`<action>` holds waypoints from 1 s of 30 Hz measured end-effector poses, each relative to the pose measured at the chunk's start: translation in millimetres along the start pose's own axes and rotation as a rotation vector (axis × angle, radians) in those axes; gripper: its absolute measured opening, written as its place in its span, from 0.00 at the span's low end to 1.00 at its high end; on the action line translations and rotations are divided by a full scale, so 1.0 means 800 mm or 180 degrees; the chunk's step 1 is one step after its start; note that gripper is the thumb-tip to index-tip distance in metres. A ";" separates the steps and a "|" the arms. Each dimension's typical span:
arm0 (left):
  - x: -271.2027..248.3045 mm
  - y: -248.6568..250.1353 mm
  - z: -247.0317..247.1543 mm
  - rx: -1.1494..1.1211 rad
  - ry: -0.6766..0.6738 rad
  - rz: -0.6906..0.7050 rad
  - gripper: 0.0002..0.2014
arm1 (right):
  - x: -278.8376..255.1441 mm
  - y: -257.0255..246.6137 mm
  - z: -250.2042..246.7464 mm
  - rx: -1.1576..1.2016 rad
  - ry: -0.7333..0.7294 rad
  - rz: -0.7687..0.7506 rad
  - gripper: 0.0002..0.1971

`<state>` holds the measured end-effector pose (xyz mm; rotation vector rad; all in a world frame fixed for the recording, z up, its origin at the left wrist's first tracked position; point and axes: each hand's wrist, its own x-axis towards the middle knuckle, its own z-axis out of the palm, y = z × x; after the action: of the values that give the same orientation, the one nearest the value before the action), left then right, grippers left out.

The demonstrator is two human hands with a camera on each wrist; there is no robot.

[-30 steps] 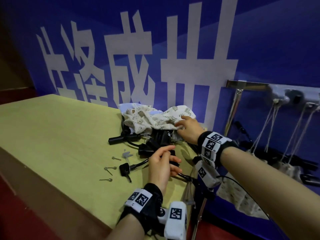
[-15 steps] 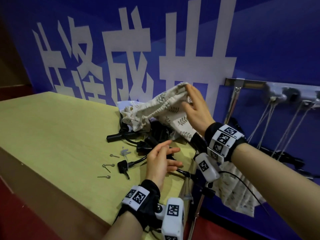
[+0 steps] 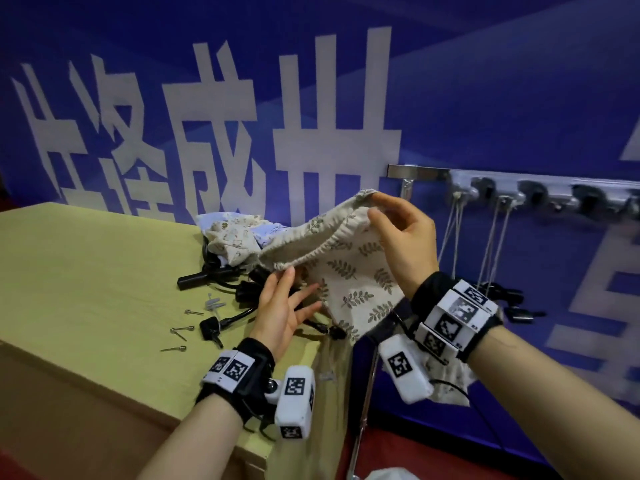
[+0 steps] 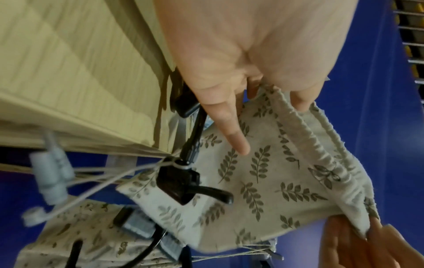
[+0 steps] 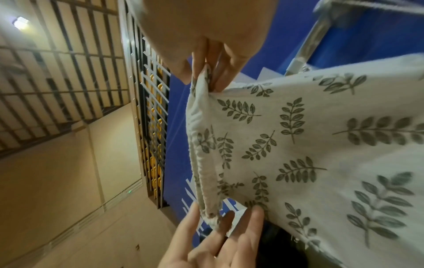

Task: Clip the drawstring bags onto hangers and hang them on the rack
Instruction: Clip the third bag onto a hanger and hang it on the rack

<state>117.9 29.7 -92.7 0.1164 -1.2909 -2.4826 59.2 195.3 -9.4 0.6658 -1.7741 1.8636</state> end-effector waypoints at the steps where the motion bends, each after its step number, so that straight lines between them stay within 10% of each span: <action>1: -0.001 0.001 0.002 0.0006 -0.0010 -0.0023 0.26 | -0.001 0.000 -0.007 -0.0034 0.0006 0.0049 0.11; 6: -0.005 0.005 0.014 0.0106 -0.0011 -0.0119 0.32 | -0.007 -0.002 -0.034 -0.0154 0.0143 0.0179 0.11; 13: -0.023 0.012 0.034 0.0612 -0.0216 -0.0073 0.12 | -0.025 -0.006 -0.056 -0.0269 0.0111 0.0391 0.13; 18: -0.035 0.016 0.047 0.1149 -0.0242 -0.0062 0.33 | -0.023 -0.014 -0.078 -0.0197 0.0275 0.0743 0.15; 21: -0.047 0.016 0.049 0.1671 -0.0407 -0.0075 0.32 | -0.029 -0.014 -0.084 -0.0713 -0.0187 0.1244 0.17; 24: -0.060 0.016 0.048 0.1896 -0.0499 -0.0033 0.04 | -0.042 -0.006 -0.084 -0.1401 -0.0908 0.1615 0.13; 30: -0.059 0.010 0.013 0.2483 -0.0365 0.0056 0.06 | -0.050 0.011 -0.054 -0.1768 -0.1396 0.1324 0.11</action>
<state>162.2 49.5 -83.6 0.1447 -2.2202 -1.8517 83.3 237.5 -43.7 0.5383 -2.7425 1.3925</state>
